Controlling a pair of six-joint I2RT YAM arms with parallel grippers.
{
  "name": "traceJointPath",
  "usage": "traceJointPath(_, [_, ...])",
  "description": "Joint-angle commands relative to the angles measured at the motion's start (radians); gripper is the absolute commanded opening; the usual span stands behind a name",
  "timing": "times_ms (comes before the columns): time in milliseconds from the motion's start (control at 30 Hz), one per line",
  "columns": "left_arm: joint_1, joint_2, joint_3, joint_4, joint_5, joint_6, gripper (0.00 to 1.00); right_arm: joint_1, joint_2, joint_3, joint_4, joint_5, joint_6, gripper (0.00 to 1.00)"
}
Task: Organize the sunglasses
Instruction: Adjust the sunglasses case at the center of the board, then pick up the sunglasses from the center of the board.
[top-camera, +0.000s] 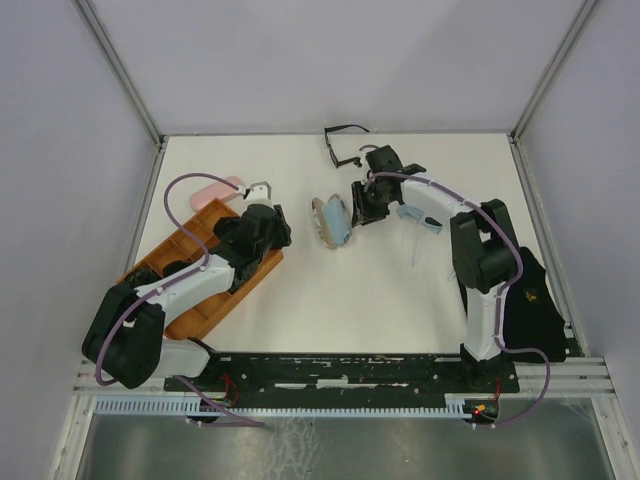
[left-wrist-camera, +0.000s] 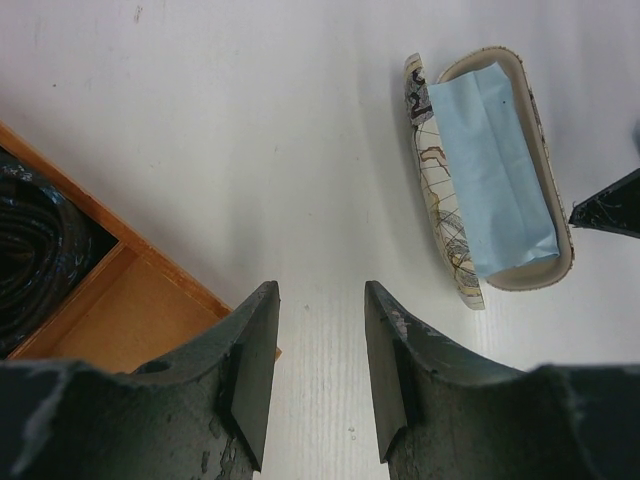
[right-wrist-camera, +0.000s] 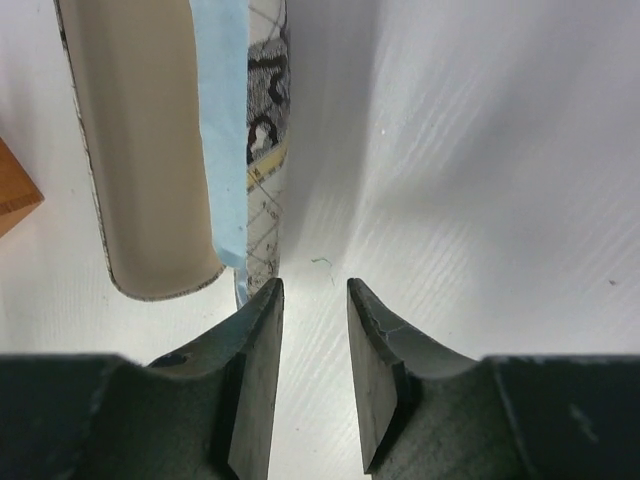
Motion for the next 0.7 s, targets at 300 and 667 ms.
traceJointPath(300, [0.005, -0.027, 0.041, 0.008, 0.02, -0.026, 0.47, -0.014, -0.437, -0.373, 0.242, 0.429, 0.109, 0.51])
traceJointPath(667, [0.005, -0.067, 0.037, -0.035, 0.045, -0.03, 0.47, -0.088, -0.515, -0.526, 0.255, 0.597, 0.2, 0.6])
